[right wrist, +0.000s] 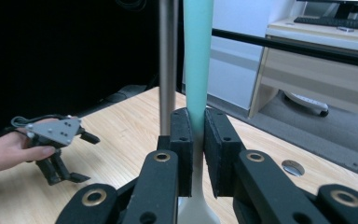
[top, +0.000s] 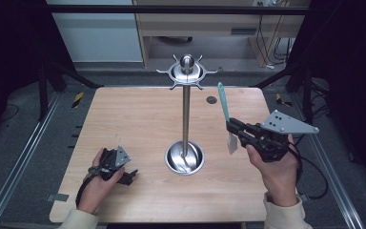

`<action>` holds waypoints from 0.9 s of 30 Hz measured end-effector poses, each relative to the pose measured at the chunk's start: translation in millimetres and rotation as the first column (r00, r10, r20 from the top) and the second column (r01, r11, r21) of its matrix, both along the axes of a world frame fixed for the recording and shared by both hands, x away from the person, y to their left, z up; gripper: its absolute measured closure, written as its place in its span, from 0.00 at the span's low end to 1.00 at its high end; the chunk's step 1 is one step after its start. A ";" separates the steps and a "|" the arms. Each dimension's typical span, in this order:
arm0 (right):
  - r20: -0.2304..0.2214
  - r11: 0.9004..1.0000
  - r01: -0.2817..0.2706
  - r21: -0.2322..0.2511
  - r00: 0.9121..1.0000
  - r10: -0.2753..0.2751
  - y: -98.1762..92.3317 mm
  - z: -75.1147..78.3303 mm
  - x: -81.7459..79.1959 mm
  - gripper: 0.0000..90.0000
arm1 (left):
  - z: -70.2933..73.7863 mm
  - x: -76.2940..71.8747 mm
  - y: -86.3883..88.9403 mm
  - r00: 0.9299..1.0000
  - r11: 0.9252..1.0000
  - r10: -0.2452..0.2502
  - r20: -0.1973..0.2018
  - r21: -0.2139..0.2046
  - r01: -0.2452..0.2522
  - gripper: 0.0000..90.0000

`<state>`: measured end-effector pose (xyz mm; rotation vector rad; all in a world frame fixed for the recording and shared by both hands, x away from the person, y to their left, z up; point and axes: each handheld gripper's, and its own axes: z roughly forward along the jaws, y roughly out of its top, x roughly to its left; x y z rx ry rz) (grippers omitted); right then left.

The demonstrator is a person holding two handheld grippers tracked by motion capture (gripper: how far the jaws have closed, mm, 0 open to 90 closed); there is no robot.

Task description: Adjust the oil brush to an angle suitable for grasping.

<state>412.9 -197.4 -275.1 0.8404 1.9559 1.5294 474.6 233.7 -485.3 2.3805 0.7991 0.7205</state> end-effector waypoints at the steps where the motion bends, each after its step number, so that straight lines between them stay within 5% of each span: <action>1: 0.002 1.000 -0.003 -0.003 1.000 0.003 1.0 0.9 -2.0 0.91 | 0.0 0.0 0.0 1.000 1.000 0.000 -0.001 0.000 0.000 0.03; 27: 0.031 0.999 -0.020 -0.049 0.999 0.021 28.7 8.2 -13.4 0.91 | -0.7 -0.1 -0.9 1.000 1.000 -0.003 0.001 0.002 0.003 0.03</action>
